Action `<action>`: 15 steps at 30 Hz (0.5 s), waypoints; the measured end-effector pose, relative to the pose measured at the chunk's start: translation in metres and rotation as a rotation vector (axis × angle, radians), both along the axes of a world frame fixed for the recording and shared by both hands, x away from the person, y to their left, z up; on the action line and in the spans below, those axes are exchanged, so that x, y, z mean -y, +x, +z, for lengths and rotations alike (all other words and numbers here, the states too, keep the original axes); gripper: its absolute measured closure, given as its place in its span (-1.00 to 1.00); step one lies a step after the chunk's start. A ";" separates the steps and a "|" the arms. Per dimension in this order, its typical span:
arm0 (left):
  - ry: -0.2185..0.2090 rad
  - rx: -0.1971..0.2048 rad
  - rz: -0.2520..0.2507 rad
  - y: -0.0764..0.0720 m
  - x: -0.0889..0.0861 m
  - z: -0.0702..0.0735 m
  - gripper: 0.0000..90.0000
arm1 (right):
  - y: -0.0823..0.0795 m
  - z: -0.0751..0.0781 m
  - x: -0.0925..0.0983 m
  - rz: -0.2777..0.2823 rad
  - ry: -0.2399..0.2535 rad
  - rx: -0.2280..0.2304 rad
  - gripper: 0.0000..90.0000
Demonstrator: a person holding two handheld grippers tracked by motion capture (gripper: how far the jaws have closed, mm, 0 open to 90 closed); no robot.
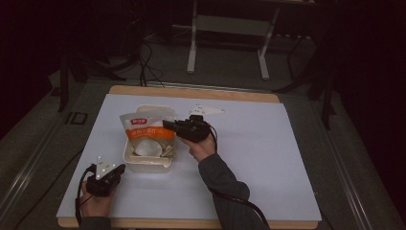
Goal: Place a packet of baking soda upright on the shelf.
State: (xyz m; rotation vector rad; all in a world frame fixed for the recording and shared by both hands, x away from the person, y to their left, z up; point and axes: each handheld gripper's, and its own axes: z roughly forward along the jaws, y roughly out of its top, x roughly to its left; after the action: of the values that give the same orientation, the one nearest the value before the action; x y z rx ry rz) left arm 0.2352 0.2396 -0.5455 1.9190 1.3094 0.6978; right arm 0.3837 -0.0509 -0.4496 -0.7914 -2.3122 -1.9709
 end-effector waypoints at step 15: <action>0.003 -0.003 -0.007 0.001 0.001 0.000 0.98 | -0.011 -0.040 0.011 0.020 -0.167 -0.029 0.73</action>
State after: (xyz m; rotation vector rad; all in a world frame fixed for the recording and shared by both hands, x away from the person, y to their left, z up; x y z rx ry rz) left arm 0.2357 0.2390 -0.5459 1.9261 1.3035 0.6942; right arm 0.3731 -0.0623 -0.4891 -0.7962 -2.4825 -1.7639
